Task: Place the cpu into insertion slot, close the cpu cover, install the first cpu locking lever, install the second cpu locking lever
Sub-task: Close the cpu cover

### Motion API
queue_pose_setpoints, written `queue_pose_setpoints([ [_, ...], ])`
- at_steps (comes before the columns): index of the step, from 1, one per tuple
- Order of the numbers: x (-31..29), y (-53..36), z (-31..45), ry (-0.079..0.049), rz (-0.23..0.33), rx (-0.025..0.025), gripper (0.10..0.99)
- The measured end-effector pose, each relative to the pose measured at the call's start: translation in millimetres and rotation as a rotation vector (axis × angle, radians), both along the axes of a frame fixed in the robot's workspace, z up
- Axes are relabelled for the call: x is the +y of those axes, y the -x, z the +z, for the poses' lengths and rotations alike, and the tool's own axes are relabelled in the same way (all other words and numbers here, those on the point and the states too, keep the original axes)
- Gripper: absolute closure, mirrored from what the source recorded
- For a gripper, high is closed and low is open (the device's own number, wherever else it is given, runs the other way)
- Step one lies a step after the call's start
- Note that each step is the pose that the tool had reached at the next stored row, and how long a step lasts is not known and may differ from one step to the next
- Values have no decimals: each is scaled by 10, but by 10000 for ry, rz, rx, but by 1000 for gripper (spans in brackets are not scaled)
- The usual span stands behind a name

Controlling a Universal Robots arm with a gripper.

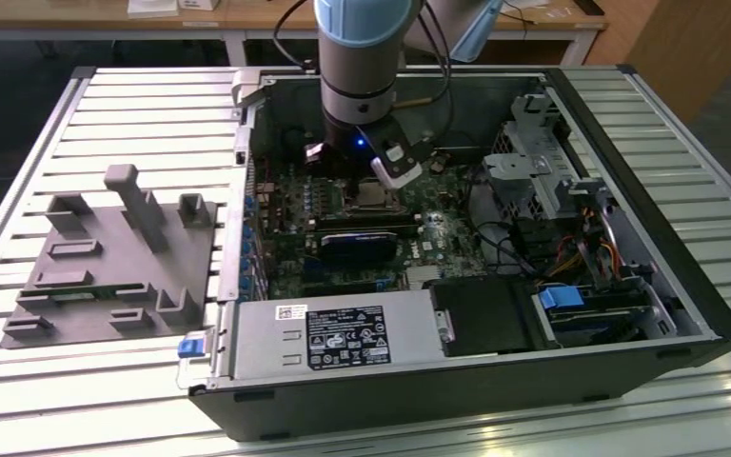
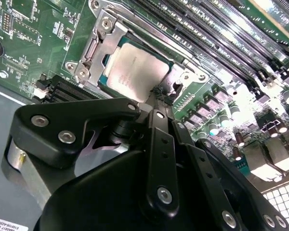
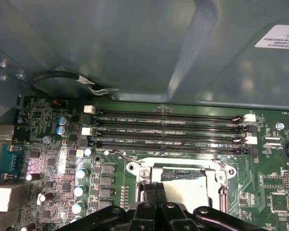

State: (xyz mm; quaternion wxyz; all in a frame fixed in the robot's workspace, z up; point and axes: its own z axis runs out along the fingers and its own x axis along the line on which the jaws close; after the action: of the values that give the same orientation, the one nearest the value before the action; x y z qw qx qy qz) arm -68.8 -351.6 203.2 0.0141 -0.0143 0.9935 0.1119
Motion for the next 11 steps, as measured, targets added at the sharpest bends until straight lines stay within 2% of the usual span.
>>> queue_pose_setpoints([
  [11,-20,48,-51,-78,2,3,980],
])
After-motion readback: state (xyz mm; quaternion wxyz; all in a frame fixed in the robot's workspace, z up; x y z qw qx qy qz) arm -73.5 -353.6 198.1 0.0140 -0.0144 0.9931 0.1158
